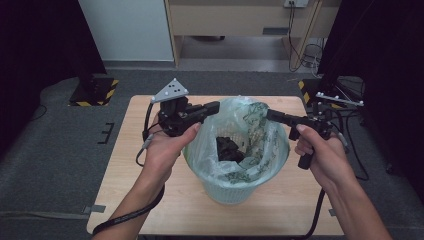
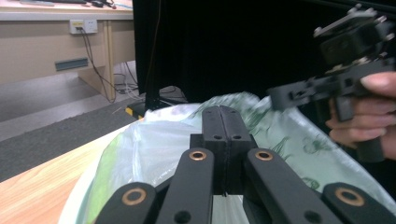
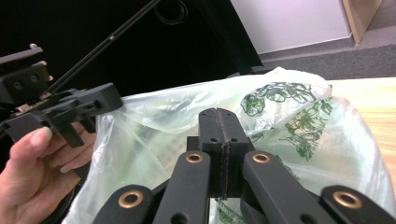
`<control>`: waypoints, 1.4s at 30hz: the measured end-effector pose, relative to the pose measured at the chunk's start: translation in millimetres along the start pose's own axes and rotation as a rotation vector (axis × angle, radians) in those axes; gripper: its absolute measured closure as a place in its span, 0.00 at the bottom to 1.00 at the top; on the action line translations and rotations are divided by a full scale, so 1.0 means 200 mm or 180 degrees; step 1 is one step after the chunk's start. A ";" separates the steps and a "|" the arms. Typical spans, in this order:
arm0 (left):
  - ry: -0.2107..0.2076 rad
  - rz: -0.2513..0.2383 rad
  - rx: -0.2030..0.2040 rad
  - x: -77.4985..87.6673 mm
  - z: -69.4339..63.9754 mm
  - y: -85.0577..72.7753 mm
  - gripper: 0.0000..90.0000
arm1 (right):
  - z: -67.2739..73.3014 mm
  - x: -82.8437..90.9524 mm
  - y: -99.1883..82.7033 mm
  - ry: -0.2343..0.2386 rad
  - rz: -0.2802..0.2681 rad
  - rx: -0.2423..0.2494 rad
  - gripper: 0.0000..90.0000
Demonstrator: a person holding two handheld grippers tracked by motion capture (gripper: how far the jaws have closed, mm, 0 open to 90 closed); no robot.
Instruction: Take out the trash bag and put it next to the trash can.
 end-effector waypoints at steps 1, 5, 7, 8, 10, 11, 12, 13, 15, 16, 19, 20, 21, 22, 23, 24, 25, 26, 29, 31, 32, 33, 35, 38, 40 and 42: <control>-0.0010 -0.0003 -0.0012 0.00 -0.01 0.01 1.00 | 0.00 0.00 0.00 -0.0012 -0.0006 0.0006 1.00; -0.0035 0.0056 -0.0056 -0.02 -0.03 0.01 1.00 | 0.00 -0.01 0.00 -0.0029 0.0034 0.0053 1.00; -0.0027 0.0134 -0.0058 -0.02 -0.02 -0.02 1.00 | 0.00 -0.01 -0.02 -0.0085 0.0110 0.0133 0.95; -0.0021 0.0162 -0.0039 -0.02 -0.02 -0.04 1.00 | -0.01 -0.01 -0.03 -0.0102 0.0128 0.0160 0.90; 0.0002 0.0185 -0.0016 -0.02 0.01 -0.06 1.00 | -0.01 0.00 -0.05 -0.0168 0.0168 0.0186 0.80; 0.0006 0.0193 -0.0001 -0.01 0.02 -0.07 1.00 | -0.01 0.01 -0.05 -0.0184 0.0166 0.0213 0.76; 0.0010 0.0195 0.0006 -0.01 0.02 -0.08 1.00 | -0.01 0.01 -0.06 -0.0190 0.0172 0.0230 0.72; 0.0010 0.0195 0.0006 -0.01 0.02 -0.08 1.00 | -0.01 0.01 -0.06 -0.0190 0.0172 0.0230 0.72; 0.0025 0.0209 -0.0020 0.00 0.03 -0.09 1.00 | -0.01 0.03 -0.06 -0.0247 0.0128 0.0216 0.60; 0.0030 0.0204 -0.0022 0.00 0.04 -0.09 1.00 | -0.01 0.04 -0.06 -0.0262 0.0116 0.0198 0.53; 0.0039 0.0196 -0.0052 0.00 0.04 -0.09 0.96 | -0.01 0.06 -0.06 -0.0299 0.0118 0.0172 0.45; 0.0056 0.0198 -0.0082 0.01 0.04 -0.09 0.94 | -0.01 0.06 -0.07 -0.0307 0.0138 0.0153 0.43; 0.0072 0.0199 -0.0093 0.01 0.03 -0.09 0.92 | -0.01 0.06 -0.08 -0.0300 0.0173 0.0155 0.41; 0.0096 0.0196 -0.0101 0.01 0.03 -0.09 0.88 | 0.00 0.06 -0.10 -0.0297 0.0224 0.0176 0.41; 0.0133 0.0217 -0.0132 0.01 0.03 -0.09 0.81 | 0.01 0.05 -0.11 -0.0305 0.0263 0.0179 0.41; 0.0179 0.0214 -0.0159 0.01 0.03 -0.09 0.74 | 0.01 0.05 -0.12 -0.0316 0.0298 0.0215 0.42; 0.0210 0.0199 -0.0170 0.01 0.04 -0.10 0.66 | 0.02 0.04 -0.13 -0.0322 0.0332 0.0240 0.44; 0.0228 0.0194 -0.0169 0.01 0.04 -0.10 0.58 | 0.02 0.03 -0.14 -0.0335 0.0365 0.0269 0.47; 0.0324 0.0303 -0.0177 0.03 0.07 -0.11 0.40 | 0.03 0.01 -0.16 -0.0383 0.0442 0.0317 0.57; 0.0320 0.0322 -0.0115 0.05 0.08 -0.12 0.30 | 0.02 0.01 -0.16 -0.0413 0.0449 0.0322 0.63; 0.0315 0.0338 -0.0088 0.05 0.08 -0.13 0.28 | 0.02 0.01 -0.16 -0.0408 0.0450 0.0330 0.66; 0.0298 0.0362 -0.0056 0.06 0.09 -0.14 0.25 | 0.01 0.01 -0.17 -0.0407 0.0448 0.0333 0.69; 0.0277 0.0379 -0.0037 0.07 0.09 -0.14 0.25 | 0.01 0.01 -0.17 -0.0380 0.0448 0.0331 0.78; 0.0123 0.0646 -0.0069 0.09 0.08 -0.21 0.47 | 0.01 0.02 -0.16 -0.0294 0.0432 0.0327 0.94; 0.0116 0.0722 -0.0099 0.09 0.08 -0.23 0.66 | 0.01 0.02 -0.16 -0.0278 0.0428 0.0324 0.97; 0.0039 0.0766 -0.0093 0.09 0.08 -0.25 0.85 | 0.00 0.02 -0.14 -0.0233 0.0376 0.0286 1.00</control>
Point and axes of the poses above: each handheld gripper's, and its own axes: x roughly backward along the jaws, y roughly out of its top, z roughly to its left, the point moved 3 cm from there along -x, roughly forward along the jaws, and after that the axes turned 12 degrees about -z, right-handed, at the moved point
